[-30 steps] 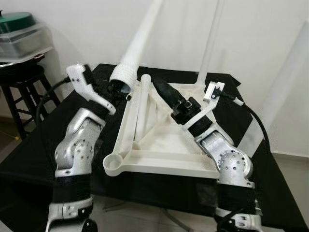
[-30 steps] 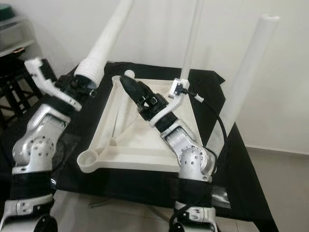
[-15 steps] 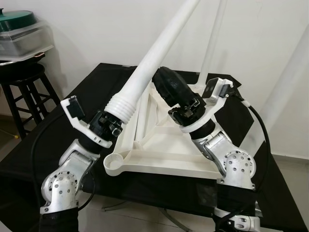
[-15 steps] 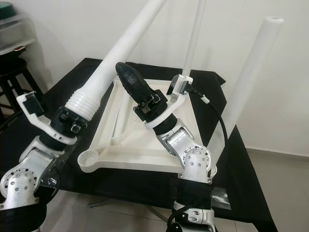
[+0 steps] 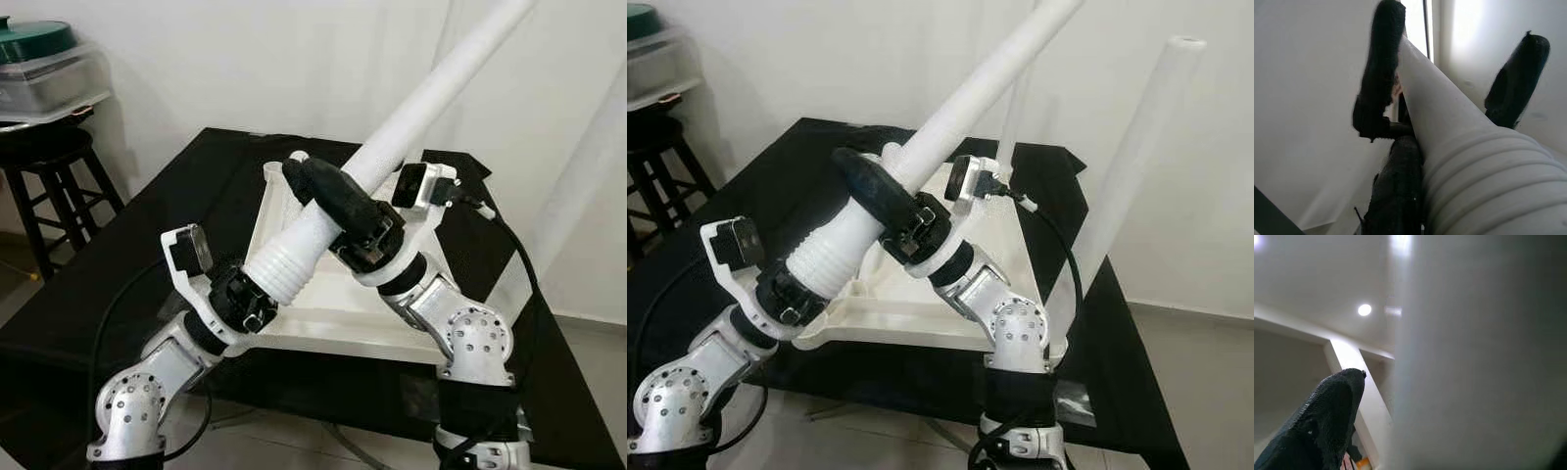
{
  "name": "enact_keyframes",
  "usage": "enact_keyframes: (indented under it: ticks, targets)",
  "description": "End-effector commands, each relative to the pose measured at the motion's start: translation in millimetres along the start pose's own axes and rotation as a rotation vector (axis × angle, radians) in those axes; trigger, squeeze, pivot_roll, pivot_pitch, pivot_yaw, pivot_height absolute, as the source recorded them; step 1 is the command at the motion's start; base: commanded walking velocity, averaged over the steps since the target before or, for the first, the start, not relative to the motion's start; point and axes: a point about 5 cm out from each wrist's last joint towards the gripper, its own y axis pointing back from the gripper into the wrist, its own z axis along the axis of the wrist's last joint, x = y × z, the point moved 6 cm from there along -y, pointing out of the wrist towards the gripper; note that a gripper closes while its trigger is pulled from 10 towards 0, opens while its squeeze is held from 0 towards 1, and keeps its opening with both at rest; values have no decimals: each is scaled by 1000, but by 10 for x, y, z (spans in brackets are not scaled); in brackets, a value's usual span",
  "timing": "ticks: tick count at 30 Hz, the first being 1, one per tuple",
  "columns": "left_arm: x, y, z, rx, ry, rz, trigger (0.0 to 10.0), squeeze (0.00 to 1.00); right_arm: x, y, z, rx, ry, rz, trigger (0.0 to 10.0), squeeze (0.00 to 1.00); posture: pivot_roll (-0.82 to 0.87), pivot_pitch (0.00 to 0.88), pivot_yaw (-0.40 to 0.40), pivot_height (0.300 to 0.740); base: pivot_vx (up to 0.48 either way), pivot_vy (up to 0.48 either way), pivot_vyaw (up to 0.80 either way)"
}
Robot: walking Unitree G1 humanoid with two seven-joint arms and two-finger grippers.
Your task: Building children table
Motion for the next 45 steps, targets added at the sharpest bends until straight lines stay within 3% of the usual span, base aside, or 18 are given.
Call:
enact_keyframes:
  ticks: [1,8,9,10,11,16,29,30,31,32,37,40,43,44,45]
  targets:
    - [-82,-17,-37,20,19,-41,0,0,48,-20,-62,30,2,20,10000,0,11,0,-67,740,0,0,0]
    - [-151,-7,-110,51,46,-68,0,0,106,-34,-29,4,0,60,10000,0,13,0,-65,740,0,0,0]
    - [-159,-2,-139,58,53,-71,0,0,155,-35,-13,-4,-6,89,6431,0,14,0,-64,740,0,0,0]
    - [-159,-2,-139,58,53,-71,0,0,155,-35,-13,-4,-6,89,6431,0,14,0,-64,740,0,0,0]
    - [-168,2,-162,64,60,-74,0,0,203,-28,-5,-5,-12,117,0,0,13,0,-66,740,0,0,0]
    - [-189,10,-191,67,78,-85,0,0,313,-5,-14,-2,-21,177,0,0,8,0,-65,740,0,0,0]
    - [-181,35,-209,54,100,-81,0,0,308,2,24,-28,-22,183,0,0,3,0,-63,740,0,0,0]
    - [-124,49,-184,27,107,-47,6745,294,292,1,32,-34,-22,176,0,0,3,0,-63,740,0,0,0]
    - [-83,60,-165,8,113,-22,6745,294,281,1,37,-39,-22,171,0,0,3,0,-63,740,0,0,0]
    - [-35,84,-131,-19,117,7,10000,1000,269,-5,46,-46,-18,163,0,0,2,0,-62,740,0,0,0]
    - [15,174,-43,-66,114,44,10000,1000,213,-22,85,-66,1,126,0,0,2,0,-62,740,0,0,0]
    - [14,324,9,-65,93,74,10000,1000,25,-28,174,-99,41,23,0,0,6,0,-65,740,0,0,0]
    - [19,379,11,-54,80,89,10000,1000,-32,-27,216,-118,51,-6,0,0,7,0,-65,740,0,0,0]
    - [46,509,10,-36,67,130,10000,1000,-112,-23,286,-148,60,-49,0,0,6,0,-63,740,0,0,0]
    - [46,509,10,-36,67,130,10000,1000,-112,-23,286,-148,60,-49,0,0,6,0,-63,740,0,0,0]
